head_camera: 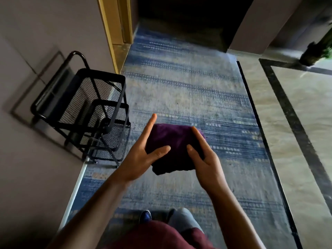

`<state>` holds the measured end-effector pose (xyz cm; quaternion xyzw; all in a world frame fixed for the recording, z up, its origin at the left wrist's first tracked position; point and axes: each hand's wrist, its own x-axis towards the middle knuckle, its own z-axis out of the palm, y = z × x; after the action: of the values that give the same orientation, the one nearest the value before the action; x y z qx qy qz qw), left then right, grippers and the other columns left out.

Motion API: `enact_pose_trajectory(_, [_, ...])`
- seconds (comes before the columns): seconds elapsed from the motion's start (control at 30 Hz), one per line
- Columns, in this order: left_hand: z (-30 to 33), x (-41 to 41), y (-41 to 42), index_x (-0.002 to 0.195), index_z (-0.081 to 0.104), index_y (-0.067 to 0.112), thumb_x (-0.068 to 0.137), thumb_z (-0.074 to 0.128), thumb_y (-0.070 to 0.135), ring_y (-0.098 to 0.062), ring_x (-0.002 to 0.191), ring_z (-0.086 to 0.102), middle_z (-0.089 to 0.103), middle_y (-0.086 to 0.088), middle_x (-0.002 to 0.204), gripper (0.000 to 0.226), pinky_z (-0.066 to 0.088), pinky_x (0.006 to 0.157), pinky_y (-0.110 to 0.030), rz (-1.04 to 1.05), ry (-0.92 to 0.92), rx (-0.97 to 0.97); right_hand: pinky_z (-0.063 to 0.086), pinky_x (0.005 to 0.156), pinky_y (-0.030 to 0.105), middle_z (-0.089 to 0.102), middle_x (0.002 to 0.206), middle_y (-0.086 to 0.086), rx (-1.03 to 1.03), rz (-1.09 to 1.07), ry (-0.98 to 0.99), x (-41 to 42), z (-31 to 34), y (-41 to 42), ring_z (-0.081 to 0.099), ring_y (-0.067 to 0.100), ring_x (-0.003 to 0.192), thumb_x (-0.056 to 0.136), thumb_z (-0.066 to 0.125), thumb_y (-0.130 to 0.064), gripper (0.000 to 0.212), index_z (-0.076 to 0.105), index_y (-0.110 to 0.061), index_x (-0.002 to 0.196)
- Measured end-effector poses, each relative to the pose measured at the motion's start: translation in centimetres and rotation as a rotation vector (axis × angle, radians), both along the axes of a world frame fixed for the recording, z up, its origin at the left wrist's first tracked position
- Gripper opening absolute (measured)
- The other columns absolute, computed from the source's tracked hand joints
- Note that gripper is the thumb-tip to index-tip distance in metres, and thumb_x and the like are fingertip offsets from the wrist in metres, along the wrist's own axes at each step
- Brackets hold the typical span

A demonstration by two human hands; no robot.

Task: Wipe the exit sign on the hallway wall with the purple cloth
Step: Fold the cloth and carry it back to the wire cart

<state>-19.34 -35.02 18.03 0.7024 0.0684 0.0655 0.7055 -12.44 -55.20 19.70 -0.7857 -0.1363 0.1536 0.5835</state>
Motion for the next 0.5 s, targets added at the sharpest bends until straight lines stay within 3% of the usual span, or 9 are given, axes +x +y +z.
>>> enact_pose_trajectory(0.1, [-1.1, 3.8, 2.5, 0.154, 0.019, 0.06, 0.096, 0.072, 0.034, 0.016, 0.132, 0.048, 0.041, 0.049, 0.143, 0.083, 0.048, 0.096, -0.007, 0.091, 0.009, 0.062, 0.048, 0.093, 0.011, 0.061, 0.141, -0.015, -0.073, 0.084, -0.034, 5.3, -1.2, 3.4, 0.057, -0.011, 0.123, 0.103, 0.061, -0.027, 0.059, 0.037, -0.039, 0.157])
enact_pose_trajectory(0.2, [-2.5, 7.4, 5.2, 0.155, 0.02, 0.059, 0.098, 0.066, 0.041, 0.011, 0.138, 0.045, 0.037, 0.046, 0.149, 0.076, 0.047, 0.104, -0.013, 0.23, 0.023, 0.098, 0.05, 0.087, 0.008, 0.061, 0.138, -0.014, -0.122, 0.217, -0.065, 11.3, -2.5, 7.0, 0.059, -0.01, 0.118, 0.104, 0.059, -0.031, 0.063, 0.031, -0.037, 0.159])
enact_pose_trajectory(0.3, [-2.9, 10.2, 7.2, 0.158, 0.028, 0.044, 0.103, 0.062, 0.027, 0.011, 0.144, 0.036, 0.033, 0.04, 0.156, 0.067, 0.038, 0.108, -0.008, 0.418, -0.004, 0.116, 0.05, 0.09, 0.012, 0.057, 0.14, -0.019, -0.146, 0.397, -0.117, 16.9, -3.3, 11.4, 0.058, -0.005, 0.119, 0.104, 0.058, -0.035, 0.065, 0.027, -0.035, 0.162])
enact_pose_trajectory(0.4, [-2.5, 12.1, 9.8, 0.154, 0.041, 0.03, 0.103, 0.058, 0.01, 0.002, 0.143, 0.044, 0.047, 0.032, 0.152, 0.057, 0.036, 0.118, -0.019, 0.554, 0.003, 0.21, 0.044, 0.086, 0.002, 0.048, 0.131, -0.041, -0.143, 0.569, -0.143, 21.1, -3.9, 16.1, 0.052, -0.024, 0.111, 0.104, 0.058, -0.034, 0.068, 0.023, -0.037, 0.162])
enact_pose_trajectory(0.43, [-2.5, 12.3, 10.9, 0.153, 0.046, 0.026, 0.103, 0.056, 0.009, -0.001, 0.142, 0.047, 0.051, 0.026, 0.151, 0.053, 0.036, 0.118, -0.021, 0.589, 0.017, 0.222, 0.041, 0.088, -0.001, 0.043, 0.132, -0.046, -0.132, 0.623, -0.154, 22.2, -4.0, 17.8, 0.048, -0.028, 0.113, 0.103, 0.059, -0.033, 0.07, 0.021, -0.04, 0.162])
enact_pose_trajectory(0.5, [-2.7, 12.4, 13.1, 0.149, 0.054, 0.022, 0.104, 0.055, 0.007, 0.0, 0.14, 0.05, 0.057, 0.019, 0.148, 0.048, 0.035, 0.117, -0.018, 0.661, 0.054, 0.226, 0.039, 0.094, 0.001, 0.045, 0.135, -0.043, -0.121, 0.728, -0.152, 24.0, -4.1, 21.7, 0.05, -0.023, 0.12, 0.1, 0.058, -0.033, 0.072, 0.02, -0.054, 0.157])
